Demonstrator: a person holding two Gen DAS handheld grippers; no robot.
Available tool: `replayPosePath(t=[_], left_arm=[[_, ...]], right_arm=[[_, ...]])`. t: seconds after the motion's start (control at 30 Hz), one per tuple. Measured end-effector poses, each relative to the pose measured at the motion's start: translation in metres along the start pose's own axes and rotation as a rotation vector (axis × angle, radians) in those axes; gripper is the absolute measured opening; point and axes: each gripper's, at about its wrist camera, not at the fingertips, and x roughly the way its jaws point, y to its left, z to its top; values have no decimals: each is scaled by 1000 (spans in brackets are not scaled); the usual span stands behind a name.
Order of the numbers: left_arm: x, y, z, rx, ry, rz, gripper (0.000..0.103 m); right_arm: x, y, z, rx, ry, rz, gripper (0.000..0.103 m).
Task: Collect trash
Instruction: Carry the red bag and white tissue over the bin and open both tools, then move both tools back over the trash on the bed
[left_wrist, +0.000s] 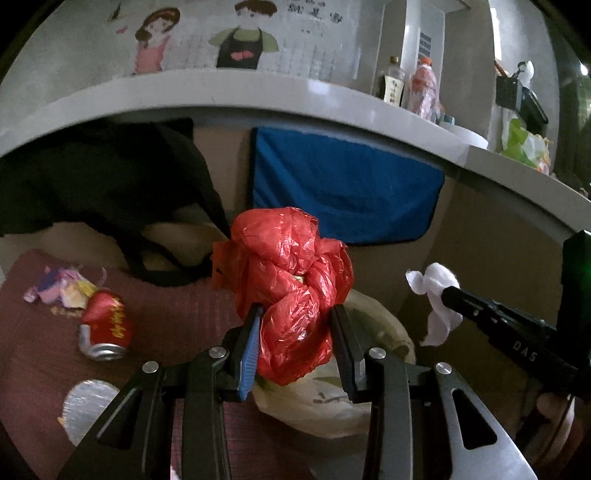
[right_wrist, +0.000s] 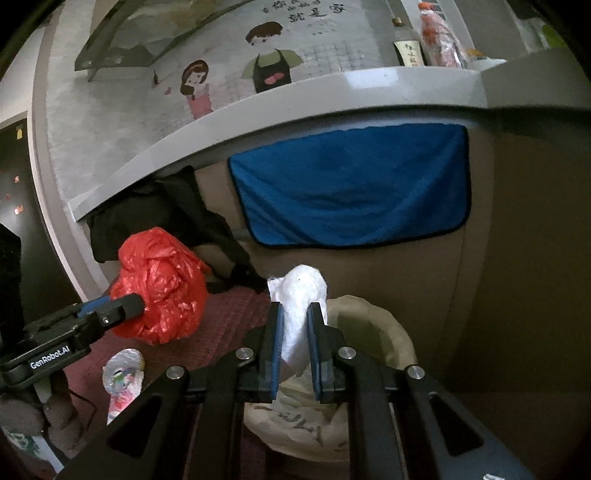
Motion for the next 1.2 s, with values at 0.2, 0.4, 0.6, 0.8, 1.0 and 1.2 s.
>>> replayPosePath(t=[0.2, 0.4, 0.6, 0.8, 1.0, 1.2], left_arm=[[31, -6, -4, -2, 44, -27, 37], [56, -13, -9, 7, 82, -48, 37], [77, -15, -7, 0, 115, -58, 37], [90, -14, -8, -8, 125, -72, 37], [105, -2, -6, -57, 148, -184, 53], [91, 19, 7, -123, 133, -191, 55]], right_arm=[[7, -25, -3, 40, 11, -17, 12], [22, -34, -9, 49, 41, -19, 12], [38, -40, -8, 61, 58, -17, 12], [51, -47, -8, 77, 65, -13, 12], [60, -54, -13, 92, 58, -8, 26], [59, -61, -19, 122, 63, -15, 46]])
